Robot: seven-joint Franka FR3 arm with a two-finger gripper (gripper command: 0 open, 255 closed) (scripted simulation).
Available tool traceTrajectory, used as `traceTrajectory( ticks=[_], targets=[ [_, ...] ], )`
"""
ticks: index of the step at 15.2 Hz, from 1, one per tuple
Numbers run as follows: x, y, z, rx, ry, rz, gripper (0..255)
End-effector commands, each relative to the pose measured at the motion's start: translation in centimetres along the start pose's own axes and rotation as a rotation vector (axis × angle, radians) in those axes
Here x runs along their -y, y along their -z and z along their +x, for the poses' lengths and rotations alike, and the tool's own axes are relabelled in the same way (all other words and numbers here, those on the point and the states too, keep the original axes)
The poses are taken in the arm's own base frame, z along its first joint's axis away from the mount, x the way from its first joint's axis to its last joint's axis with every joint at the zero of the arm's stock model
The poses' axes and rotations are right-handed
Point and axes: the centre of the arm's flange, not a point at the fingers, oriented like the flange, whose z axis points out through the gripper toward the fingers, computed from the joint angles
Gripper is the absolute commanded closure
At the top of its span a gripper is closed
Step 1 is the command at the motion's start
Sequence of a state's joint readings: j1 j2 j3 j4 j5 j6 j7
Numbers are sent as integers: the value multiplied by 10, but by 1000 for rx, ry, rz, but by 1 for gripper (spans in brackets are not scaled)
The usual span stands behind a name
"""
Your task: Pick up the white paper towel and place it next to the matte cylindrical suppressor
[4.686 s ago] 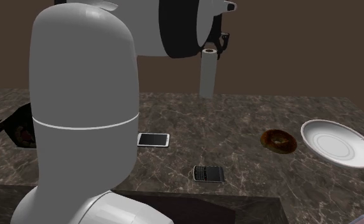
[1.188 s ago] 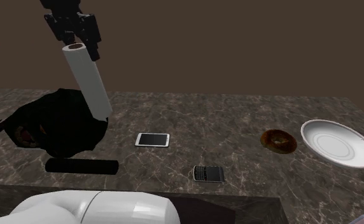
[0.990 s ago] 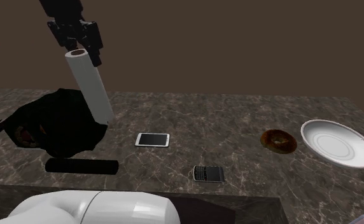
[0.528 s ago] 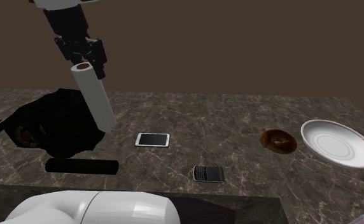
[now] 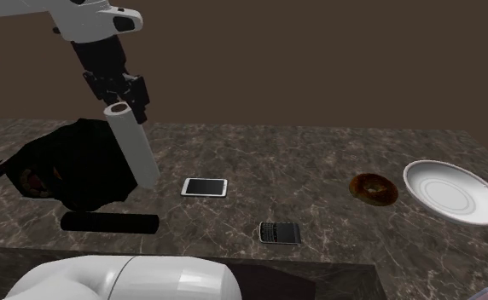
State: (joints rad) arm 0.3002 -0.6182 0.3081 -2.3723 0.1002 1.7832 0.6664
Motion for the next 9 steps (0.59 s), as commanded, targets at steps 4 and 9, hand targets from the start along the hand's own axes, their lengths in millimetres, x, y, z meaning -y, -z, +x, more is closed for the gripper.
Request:
traceTrajectory(
  ticks=[4,9],
  targets=[
    [2,-27,-2,0,0,0,255],
    [4,-53,-4,0,0,0,255]
  ],
)
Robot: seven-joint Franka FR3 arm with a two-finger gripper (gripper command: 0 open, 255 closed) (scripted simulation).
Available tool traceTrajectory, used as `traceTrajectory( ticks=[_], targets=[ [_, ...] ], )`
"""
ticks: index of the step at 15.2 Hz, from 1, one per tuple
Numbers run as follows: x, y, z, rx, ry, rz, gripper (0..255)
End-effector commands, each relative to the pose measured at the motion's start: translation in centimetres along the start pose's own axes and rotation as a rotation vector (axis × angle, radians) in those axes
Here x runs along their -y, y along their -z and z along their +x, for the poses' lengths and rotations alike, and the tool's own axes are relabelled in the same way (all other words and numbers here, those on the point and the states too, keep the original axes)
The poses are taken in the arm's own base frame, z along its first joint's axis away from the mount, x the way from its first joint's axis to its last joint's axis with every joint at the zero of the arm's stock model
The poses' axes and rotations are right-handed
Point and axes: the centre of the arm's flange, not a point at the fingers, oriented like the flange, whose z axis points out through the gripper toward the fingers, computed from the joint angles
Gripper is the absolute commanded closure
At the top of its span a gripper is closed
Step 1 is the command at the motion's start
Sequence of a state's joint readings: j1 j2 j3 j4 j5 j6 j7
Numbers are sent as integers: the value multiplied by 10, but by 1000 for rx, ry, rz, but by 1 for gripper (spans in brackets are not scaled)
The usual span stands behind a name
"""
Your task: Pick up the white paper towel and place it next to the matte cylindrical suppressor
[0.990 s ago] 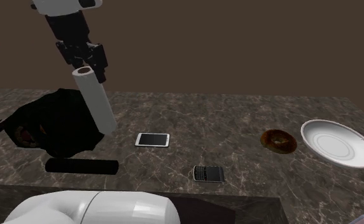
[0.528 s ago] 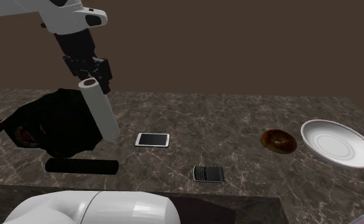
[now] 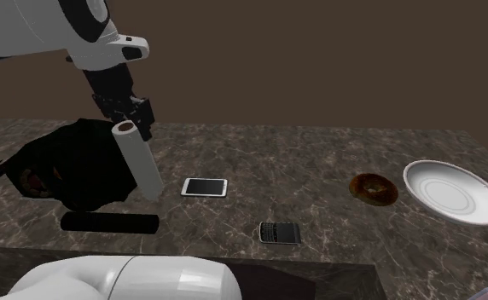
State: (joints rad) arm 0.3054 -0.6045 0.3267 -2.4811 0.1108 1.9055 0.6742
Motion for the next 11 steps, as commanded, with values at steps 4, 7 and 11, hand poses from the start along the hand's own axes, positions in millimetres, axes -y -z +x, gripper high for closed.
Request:
traceTrajectory(
  ticks=[4,7,11],
  targets=[
    [1,-27,-2,-1,0,0,255],
    [2,-43,-3,-1,0,0,255],
    [3,-64,-4,-1,0,0,255]
  ],
)
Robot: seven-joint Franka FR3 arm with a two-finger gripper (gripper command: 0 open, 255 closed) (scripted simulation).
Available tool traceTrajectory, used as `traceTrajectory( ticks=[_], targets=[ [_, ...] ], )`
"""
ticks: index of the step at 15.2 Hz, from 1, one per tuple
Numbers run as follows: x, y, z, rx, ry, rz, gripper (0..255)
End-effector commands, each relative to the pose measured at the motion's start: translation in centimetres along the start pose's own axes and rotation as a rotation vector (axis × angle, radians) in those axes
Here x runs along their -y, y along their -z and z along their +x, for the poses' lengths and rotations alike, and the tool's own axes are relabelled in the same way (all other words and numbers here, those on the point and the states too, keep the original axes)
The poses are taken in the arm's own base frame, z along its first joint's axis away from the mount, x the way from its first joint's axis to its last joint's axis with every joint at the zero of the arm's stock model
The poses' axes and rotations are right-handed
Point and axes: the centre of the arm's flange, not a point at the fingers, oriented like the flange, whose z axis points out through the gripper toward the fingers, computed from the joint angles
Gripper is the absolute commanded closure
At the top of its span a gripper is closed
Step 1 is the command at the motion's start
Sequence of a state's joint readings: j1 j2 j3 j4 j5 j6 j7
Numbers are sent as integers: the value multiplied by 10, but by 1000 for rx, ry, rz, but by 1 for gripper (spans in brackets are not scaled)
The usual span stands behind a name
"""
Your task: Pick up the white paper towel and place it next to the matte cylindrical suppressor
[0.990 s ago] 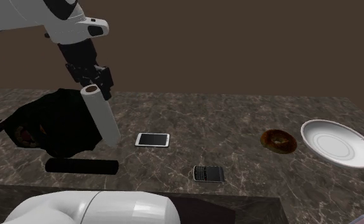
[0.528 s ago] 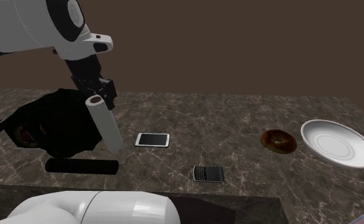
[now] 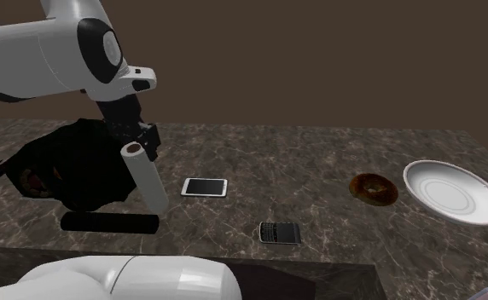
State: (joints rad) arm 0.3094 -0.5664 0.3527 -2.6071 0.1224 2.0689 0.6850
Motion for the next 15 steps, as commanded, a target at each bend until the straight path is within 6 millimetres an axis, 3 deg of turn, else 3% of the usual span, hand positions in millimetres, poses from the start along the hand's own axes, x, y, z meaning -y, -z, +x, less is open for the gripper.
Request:
traceTrajectory(
  ticks=[1,8,9,14,15],
  targets=[
    [1,-9,0,0,0,0,255],
    [1,-9,0,0,0,0,255],
    [1,-9,0,0,0,0,0],
    [1,-9,0,0,0,0,0],
    [1,4,0,0,0,0,0]
  ],
)
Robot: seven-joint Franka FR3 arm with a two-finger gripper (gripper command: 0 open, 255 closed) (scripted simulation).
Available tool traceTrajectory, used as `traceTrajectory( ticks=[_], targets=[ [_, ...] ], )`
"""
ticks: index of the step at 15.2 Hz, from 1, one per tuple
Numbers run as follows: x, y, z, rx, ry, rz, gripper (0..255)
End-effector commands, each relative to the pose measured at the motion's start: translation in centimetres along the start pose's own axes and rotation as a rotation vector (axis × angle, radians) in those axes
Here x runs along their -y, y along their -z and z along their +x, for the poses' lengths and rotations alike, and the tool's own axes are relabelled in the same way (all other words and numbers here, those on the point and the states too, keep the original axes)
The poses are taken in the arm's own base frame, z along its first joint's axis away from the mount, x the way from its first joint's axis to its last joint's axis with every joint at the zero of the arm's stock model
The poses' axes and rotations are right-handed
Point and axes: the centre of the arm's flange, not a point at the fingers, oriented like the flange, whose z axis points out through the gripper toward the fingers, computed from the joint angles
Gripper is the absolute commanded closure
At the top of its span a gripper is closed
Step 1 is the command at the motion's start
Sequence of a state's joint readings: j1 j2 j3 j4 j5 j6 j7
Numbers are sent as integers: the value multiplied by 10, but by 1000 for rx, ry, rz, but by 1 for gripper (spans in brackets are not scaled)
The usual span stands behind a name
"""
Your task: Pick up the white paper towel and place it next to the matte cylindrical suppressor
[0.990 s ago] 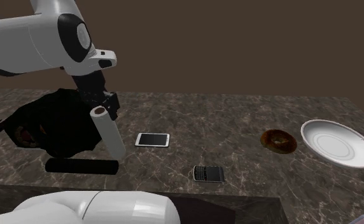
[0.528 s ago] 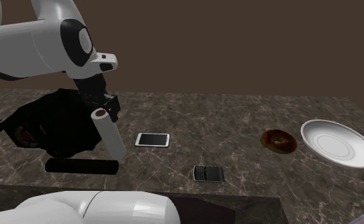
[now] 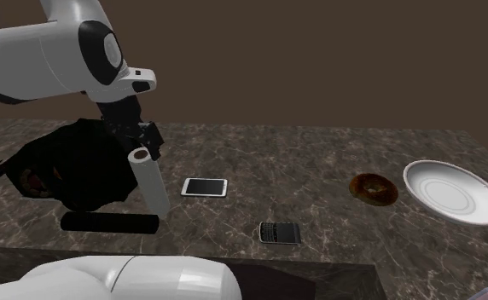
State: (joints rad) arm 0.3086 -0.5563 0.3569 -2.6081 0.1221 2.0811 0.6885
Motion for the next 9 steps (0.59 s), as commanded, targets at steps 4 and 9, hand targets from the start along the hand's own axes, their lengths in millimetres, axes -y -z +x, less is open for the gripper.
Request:
traceTrajectory(
  ticks=[4,9],
  targets=[
    [-1,44,-1,0,0,0,0],
    [-1,44,-1,0,0,0,0]
  ],
)
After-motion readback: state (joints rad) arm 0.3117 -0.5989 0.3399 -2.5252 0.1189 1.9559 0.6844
